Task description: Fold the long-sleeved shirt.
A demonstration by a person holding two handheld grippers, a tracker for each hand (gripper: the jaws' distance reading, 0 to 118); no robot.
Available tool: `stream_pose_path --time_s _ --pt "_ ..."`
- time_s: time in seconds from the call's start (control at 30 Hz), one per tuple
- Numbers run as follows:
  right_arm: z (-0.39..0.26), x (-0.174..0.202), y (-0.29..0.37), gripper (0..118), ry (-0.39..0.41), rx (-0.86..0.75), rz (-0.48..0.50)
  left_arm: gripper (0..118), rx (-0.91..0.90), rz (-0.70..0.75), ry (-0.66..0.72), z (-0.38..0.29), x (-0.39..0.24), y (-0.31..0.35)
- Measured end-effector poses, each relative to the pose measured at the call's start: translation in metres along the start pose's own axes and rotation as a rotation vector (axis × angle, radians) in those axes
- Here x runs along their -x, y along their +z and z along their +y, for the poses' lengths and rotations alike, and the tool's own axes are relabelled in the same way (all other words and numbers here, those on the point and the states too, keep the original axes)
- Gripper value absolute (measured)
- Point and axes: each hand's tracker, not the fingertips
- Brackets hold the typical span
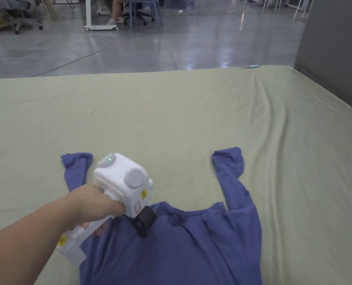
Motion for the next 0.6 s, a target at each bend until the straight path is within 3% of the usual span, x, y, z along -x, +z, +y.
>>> stream_pose_path --time_s 0.07,0.1,0.13,0.17,0.2,0.23,0.27,0.33,0.43,0.5,0.57,0.6 --pt "0.028 -0.009 -0.010 0 0.010 -0.010 0.010 72 -0.056 -0.029 0.052 -0.006 0.007 0.008" --pt "0.045 -0.008 -0.013 0 0.014 -0.024 0.012 49 -0.077 -0.039 0.067 -0.009 0.009 0.012" --pt "0.067 -0.008 -0.019 0 0.016 -0.034 0.001 11 -0.098 -0.036 0.067 -0.013 0.011 0.018" --pt "0.092 -0.008 -0.026 5 0.031 -0.063 0.008 0 -0.133 -0.091 0.070 -0.024 0.012 0.031" --pt "0.115 -0.009 -0.034 35 0.044 -0.098 0.035 0 -0.142 -0.133 0.077 -0.028 0.012 0.035" --pt "0.142 -0.007 -0.045 97 0.050 -0.116 0.049 0 -0.144 -0.107 0.078 -0.036 0.010 0.039" --pt "0.171 -0.006 -0.064 118 0.053 -0.101 0.045 0 -0.140 -0.091 0.060 -0.042 0.009 0.042" --pt "0.208 -0.002 -0.098 116 0.023 -0.139 0.082 0 -0.133 -0.104 0.039 -0.053 0.008 0.045" --pt "0.250 0.004 -0.155 116 0.064 -0.023 -0.068 0 -0.141 -0.109 0.065 -0.067 0.012 0.048" --pt "0.265 0.011 -0.179 115 0.083 0.099 -0.102 0 -0.164 -0.130 0.116 -0.074 0.015 0.052" --pt "0.261 0.016 -0.203 109 0.116 0.166 -0.133 0 -0.179 -0.151 0.162 -0.077 0.021 0.056" --pt "0.258 0.018 -0.213 100 0.139 0.191 -0.148 0 -0.185 -0.156 0.176 -0.080 0.022 0.059"
